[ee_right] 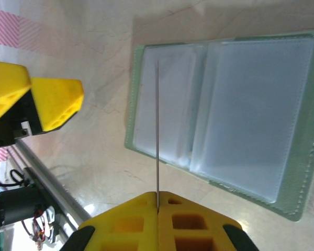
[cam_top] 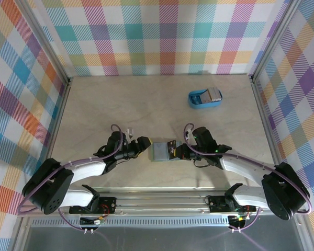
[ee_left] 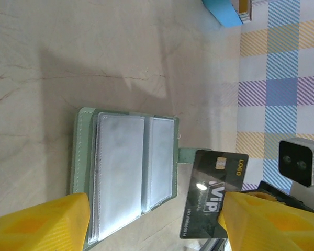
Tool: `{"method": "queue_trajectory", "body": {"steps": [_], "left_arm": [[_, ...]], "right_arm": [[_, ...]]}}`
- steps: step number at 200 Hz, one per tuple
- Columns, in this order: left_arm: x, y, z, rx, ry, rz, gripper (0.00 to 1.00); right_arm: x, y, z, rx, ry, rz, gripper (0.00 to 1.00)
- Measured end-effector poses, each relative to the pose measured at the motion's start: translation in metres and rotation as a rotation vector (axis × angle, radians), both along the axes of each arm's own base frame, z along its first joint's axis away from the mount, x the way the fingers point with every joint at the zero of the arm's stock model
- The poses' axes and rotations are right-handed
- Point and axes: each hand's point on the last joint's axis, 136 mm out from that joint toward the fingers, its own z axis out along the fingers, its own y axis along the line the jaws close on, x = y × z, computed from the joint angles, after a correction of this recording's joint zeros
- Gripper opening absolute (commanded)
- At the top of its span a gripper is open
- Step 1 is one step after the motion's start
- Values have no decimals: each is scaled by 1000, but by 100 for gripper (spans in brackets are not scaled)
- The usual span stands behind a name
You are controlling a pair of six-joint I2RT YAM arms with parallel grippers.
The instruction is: Put the credit cards into the card holder
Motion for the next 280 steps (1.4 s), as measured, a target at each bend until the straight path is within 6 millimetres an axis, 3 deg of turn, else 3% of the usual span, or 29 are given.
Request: {"method": "queue_trajectory", "body": {"steps": [43,127,280], "left_arm": [[3,-16,-3,27,-17,-51,65],[8,-30,-36,72,26,-78,62],[10,-30,-40,72,15,-69,61]], "right_arm": [[9,4,-10,-35,27,-5,0],[15,8,-20,-28,70,-44,0],[18,14,-39,-20,131,-65,0]]}}
